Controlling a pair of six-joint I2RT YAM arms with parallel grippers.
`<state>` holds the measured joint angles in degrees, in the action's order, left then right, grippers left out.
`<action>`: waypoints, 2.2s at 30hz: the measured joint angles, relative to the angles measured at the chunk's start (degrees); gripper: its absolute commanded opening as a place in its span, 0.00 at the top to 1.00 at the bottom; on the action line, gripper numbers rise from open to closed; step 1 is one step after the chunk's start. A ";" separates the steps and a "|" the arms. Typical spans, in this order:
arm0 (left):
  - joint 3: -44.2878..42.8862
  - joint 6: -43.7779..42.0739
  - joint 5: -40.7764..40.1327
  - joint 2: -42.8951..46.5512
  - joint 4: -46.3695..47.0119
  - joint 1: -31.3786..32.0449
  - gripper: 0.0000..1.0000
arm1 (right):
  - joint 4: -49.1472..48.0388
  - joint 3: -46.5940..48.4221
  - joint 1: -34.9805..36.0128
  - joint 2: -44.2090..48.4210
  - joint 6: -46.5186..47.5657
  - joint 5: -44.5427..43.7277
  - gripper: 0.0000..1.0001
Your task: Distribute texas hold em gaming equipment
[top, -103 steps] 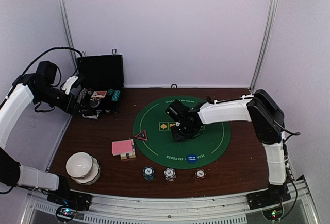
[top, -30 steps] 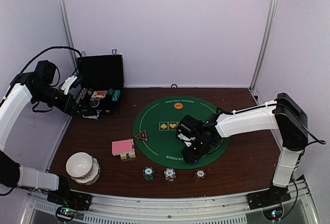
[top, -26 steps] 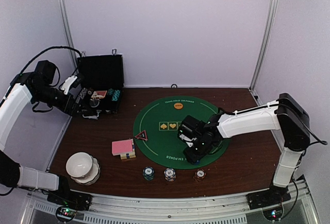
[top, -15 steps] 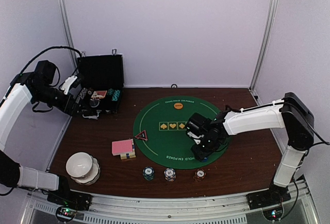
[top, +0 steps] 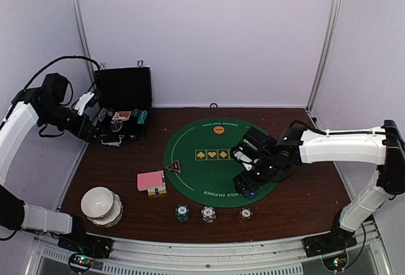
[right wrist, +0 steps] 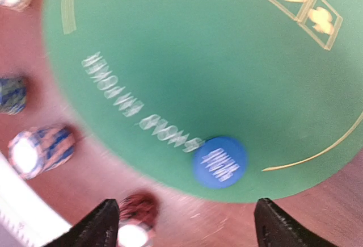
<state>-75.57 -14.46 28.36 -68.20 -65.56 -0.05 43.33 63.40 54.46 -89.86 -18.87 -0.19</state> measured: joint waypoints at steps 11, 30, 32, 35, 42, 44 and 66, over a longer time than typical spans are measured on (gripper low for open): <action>-0.09 0.00 0.15 0.00 -0.57 0.00 0.03 | 1.44 -2.71 7.56 1.86 -3.63 4.90 0.14; -0.09 -0.04 0.15 0.07 -0.59 0.00 0.02 | 1.81 -3.13 9.64 -3.67 -3.80 6.40 0.34; -0.09 -0.04 0.17 0.07 -0.59 0.00 0.02 | 1.73 -3.45 9.79 -4.09 -3.80 6.38 0.35; -0.09 -0.04 0.17 0.07 -0.59 0.00 0.02 | 1.66 -4.09 9.92 -4.61 -3.80 6.38 0.36; -0.09 -0.04 0.20 0.07 -0.61 0.00 0.02 | 1.29 -4.44 9.92 -4.79 -3.82 6.38 0.54; -0.09 -0.04 0.20 0.07 -0.61 0.00 0.02 | 1.09 -4.52 9.92 -4.79 -3.98 6.36 0.58; -0.09 -0.04 1.09 0.04 -0.61 0.00 0.02 | 3.37 -4.39 9.92 -4.74 -3.61 6.16 0.48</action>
<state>-75.66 -14.50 29.45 -68.16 -66.17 -0.05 46.70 59.00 64.38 -94.61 -22.48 5.98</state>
